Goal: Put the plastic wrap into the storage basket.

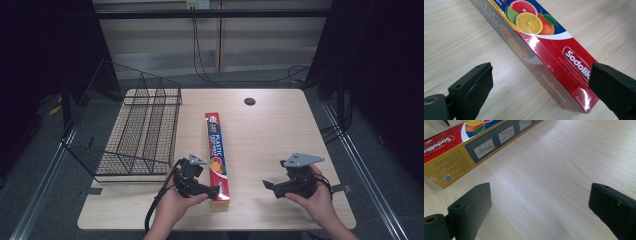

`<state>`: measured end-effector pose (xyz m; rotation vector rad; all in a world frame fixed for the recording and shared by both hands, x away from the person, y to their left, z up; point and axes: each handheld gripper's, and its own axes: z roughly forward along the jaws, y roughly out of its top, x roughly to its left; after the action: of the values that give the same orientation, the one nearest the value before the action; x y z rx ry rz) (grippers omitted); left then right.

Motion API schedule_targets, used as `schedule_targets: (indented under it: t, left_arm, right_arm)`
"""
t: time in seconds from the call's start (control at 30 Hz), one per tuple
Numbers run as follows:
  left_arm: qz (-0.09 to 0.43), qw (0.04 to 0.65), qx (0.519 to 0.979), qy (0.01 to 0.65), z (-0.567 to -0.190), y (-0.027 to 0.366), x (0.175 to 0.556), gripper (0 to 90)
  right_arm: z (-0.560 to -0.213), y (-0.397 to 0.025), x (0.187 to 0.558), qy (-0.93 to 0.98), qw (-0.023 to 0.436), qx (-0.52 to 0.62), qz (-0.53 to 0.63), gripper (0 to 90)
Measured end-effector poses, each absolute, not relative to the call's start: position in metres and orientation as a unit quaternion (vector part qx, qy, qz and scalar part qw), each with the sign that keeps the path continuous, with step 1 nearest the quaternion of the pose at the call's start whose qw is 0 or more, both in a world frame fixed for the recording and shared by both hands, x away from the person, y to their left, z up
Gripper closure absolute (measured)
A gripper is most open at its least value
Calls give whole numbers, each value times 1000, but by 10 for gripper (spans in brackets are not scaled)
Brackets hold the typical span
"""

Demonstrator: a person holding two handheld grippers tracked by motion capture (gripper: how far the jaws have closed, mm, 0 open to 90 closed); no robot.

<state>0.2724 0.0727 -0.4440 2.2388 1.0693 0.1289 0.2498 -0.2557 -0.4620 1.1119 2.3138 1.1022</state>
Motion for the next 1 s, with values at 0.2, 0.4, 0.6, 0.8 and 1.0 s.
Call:
schedule_targets:
  t: [0.2,0.4,0.6,0.8,1.0]
  left_arm:
    - [46,322,853,408,-445,70,279,56]
    - [43,324,851,412,-445,67,283,59]
    - [39,313,851,420,-443,62,293,64]
    - [38,310,849,426,-438,53,307,65]
    - [37,296,846,442,-436,44,322,65]
  right_arm:
    - [-462,-262,251,813,173,396,389,46]
    - [-462,-265,250,812,171,398,390,47]
    - [-463,-265,251,814,170,397,388,46]
    - [-463,-266,248,813,173,399,387,47]
    - [-463,-270,247,810,175,403,387,47]
